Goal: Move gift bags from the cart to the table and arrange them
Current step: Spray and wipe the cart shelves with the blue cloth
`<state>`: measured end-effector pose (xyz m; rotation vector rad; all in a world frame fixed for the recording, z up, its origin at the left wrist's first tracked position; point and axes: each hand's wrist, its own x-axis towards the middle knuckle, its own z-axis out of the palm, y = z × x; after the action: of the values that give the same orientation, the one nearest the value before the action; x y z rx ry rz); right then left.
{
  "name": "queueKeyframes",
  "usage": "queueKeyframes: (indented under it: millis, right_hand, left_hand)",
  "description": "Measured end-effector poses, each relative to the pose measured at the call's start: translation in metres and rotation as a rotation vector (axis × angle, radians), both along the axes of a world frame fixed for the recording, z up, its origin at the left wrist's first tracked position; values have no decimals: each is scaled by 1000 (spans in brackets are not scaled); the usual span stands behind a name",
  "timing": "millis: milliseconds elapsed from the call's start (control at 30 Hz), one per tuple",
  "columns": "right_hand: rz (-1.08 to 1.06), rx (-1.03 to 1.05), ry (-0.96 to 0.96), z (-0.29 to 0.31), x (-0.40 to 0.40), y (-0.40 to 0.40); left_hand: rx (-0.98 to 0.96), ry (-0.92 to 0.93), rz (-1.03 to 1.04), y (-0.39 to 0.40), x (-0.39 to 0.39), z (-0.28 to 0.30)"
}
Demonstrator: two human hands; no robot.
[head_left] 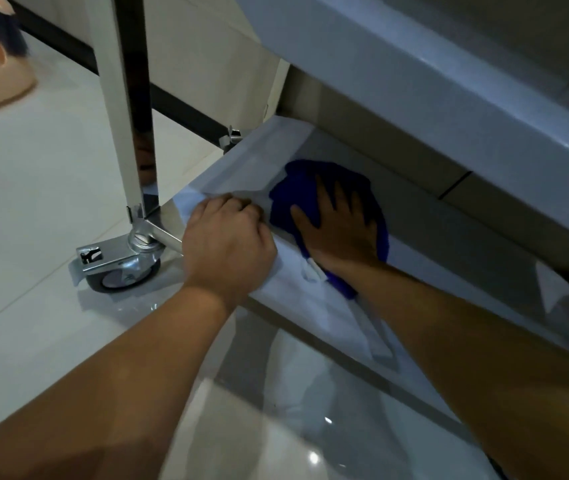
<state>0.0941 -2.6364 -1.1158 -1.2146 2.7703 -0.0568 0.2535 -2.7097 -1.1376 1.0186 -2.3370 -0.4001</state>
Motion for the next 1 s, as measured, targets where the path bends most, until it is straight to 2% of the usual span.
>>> queueKeyframes:
  millis: [167,300,367,500,567,667,800,1000]
  right_hand:
    - [135,32,25,9,70,98]
    - [196,77,16,10,80,145]
    - [195,44,-13,12,73,149]
    - [148,-69,-30,11,48,140]
    - [98,-43,1,7,28,135]
    - [5,18,-4,-2,-8,124]
    - [-30,-63,44,-6,-55,110]
    - [-123,-126,-3,-5,-142,67]
  left_hand:
    - [7,-84,3,4,1,9]
    - [2,-344,4,19,-11,22]
    - [20,-418,-11,34,-22,25]
    - [18,-330,-53,50,-34,20]
    - [15,-300,-92,56,-37,15]
    - [-86,-293,-186,73,-46,9]
    - [-184,-157,-249,76,-50,3]
    - [-157,-129,-246,70,-53,-3]
